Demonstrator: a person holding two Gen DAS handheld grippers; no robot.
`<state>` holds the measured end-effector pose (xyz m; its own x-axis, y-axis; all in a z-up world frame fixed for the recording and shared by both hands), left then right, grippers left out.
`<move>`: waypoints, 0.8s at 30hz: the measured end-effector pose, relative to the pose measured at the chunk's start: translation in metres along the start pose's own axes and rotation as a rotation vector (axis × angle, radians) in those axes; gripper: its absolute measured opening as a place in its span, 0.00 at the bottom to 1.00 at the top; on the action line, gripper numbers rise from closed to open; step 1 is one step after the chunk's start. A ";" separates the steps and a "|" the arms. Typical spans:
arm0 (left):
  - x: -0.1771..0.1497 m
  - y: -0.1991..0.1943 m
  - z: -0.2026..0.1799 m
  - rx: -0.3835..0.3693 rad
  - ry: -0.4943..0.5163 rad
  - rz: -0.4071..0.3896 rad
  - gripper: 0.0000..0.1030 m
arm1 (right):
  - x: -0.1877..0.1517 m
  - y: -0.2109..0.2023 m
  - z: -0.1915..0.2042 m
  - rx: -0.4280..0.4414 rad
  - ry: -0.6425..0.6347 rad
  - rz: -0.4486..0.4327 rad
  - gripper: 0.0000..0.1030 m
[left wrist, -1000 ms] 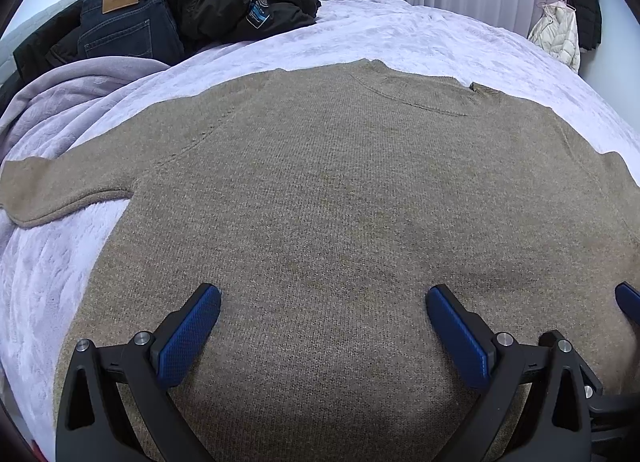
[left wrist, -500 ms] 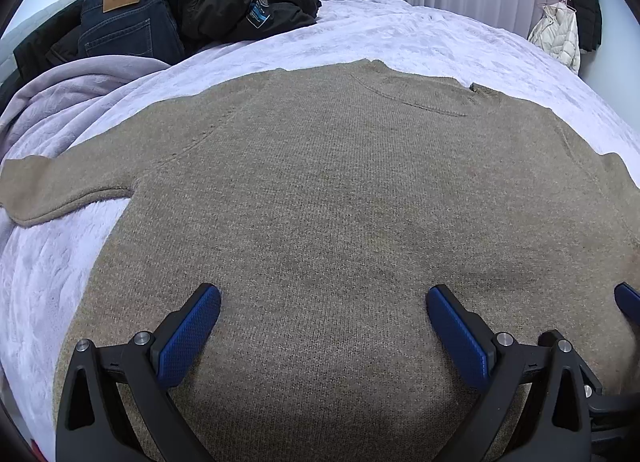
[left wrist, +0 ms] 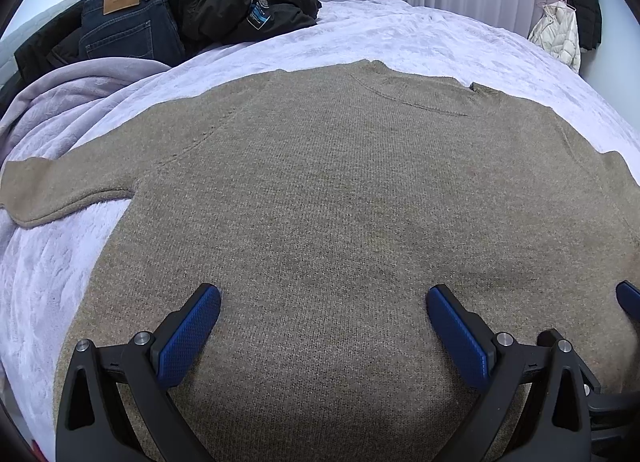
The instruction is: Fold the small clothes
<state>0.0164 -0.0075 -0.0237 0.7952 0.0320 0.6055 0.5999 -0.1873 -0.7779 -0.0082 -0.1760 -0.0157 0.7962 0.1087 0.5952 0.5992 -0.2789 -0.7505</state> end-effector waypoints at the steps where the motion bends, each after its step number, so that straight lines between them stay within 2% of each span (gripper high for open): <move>1: 0.000 0.000 0.000 0.000 0.000 0.001 1.00 | 0.001 0.001 0.001 -0.003 -0.004 0.003 1.00; 6: 0.011 -0.007 -0.007 0.028 0.011 0.049 1.00 | 0.004 0.001 0.002 -0.001 -0.033 0.039 1.00; 8: 0.019 -0.026 -0.019 -0.002 0.030 0.016 1.00 | 0.009 -0.007 -0.003 0.009 -0.046 0.056 1.00; 11: 0.032 -0.046 -0.050 -0.052 0.078 -0.005 1.00 | 0.012 -0.033 -0.038 0.017 0.061 -0.029 1.00; 12: 0.036 -0.047 -0.061 -0.075 0.095 0.007 1.00 | 0.014 -0.041 -0.060 0.041 0.118 -0.052 1.00; 15: 0.049 -0.038 -0.101 -0.159 0.129 0.060 1.00 | 0.014 -0.042 -0.122 0.075 0.248 -0.050 1.00; 18: 0.057 -0.020 -0.136 -0.232 0.127 0.112 1.00 | 0.004 -0.031 -0.198 0.037 0.408 -0.025 1.00; 21: 0.063 0.001 -0.166 -0.265 0.101 0.148 1.00 | -0.023 -0.016 -0.291 0.013 0.624 0.021 1.00; 24: 0.065 0.023 -0.187 -0.283 0.082 0.189 1.00 | -0.058 0.002 -0.377 -0.084 0.770 0.077 1.00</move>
<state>0.0655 -0.1935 0.0292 0.8730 -0.1060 0.4760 0.3856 -0.4478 -0.8067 -0.0852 -0.5423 0.0561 0.5337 -0.5990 0.5969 0.5115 -0.3333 -0.7920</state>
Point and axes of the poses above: each gripper's, at about its wrist camera, not at the fingertips, and y roughly the way its jaws point, z to its left, x to its top, the point moved 3 cm from there along y, roughly the way its jaws point, and after that the axes turned 15 degrees about -x, right-handed, at the moved point
